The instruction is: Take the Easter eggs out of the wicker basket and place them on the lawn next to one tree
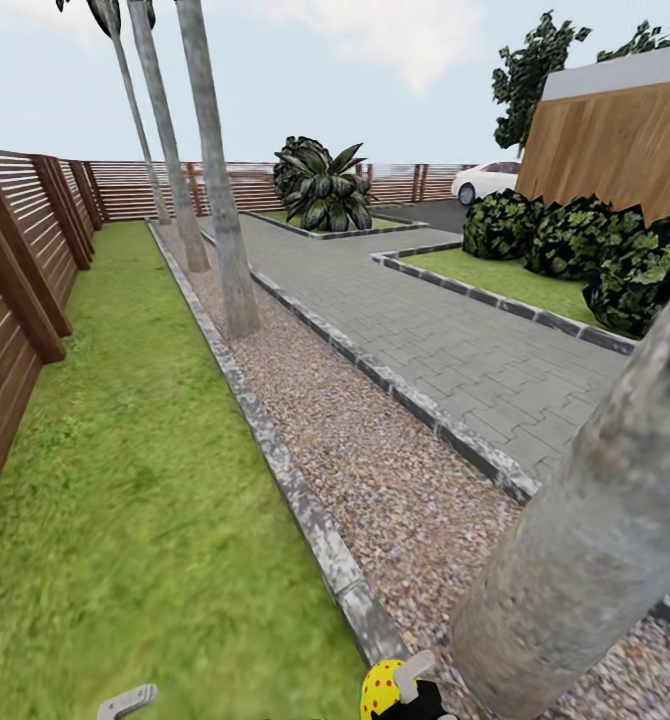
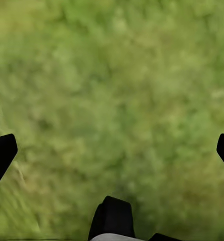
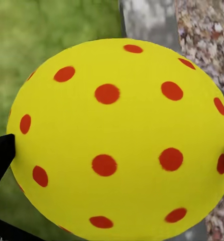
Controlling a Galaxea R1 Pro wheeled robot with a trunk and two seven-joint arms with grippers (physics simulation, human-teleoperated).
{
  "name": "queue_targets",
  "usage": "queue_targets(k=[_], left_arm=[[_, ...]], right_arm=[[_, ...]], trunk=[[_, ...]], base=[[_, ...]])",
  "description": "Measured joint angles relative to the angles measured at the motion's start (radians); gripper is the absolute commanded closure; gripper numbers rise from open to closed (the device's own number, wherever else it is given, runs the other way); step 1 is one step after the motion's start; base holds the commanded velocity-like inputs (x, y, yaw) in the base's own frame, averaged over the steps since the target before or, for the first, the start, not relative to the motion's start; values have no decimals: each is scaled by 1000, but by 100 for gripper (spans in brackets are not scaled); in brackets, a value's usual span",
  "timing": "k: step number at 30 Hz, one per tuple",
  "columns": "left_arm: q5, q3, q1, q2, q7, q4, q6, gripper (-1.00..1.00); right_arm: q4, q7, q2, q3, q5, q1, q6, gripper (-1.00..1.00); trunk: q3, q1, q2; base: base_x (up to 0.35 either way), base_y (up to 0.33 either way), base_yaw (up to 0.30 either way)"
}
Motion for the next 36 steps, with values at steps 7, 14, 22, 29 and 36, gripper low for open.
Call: queue_targets(k=[7, 14, 22, 29, 36], left_arm=[[0, 0, 0, 0, 1, 0, 0, -100], [0, 1, 0, 0, 1, 0, 0, -100], [0, 1, 0, -1, 1, 0, 0, -100], [0, 1, 0, -1, -2, 0, 0, -100], [0, 1, 0, -2, -3, 0, 0, -100]], right_arm=[[0, 0, 1, 0, 0, 0, 0, 100], [0, -1, 1, 0, 0, 0, 0, 100], [-4, -111, 19, -3, -1, 0, -1, 100], [-6, -130, 20, -3, -1, -1, -2, 100], [-90, -122, 23, 0, 0, -1, 9, 100]], trunk=[[0, 1, 0], [0, 0, 0], [-2, 0, 0], [-3, 0, 0], [-3, 0, 0]], base=[[-216, 0, 292], [-245, 0, 293], [-6, 0, 289], [0, -92, 49], [0, -59, 142]])
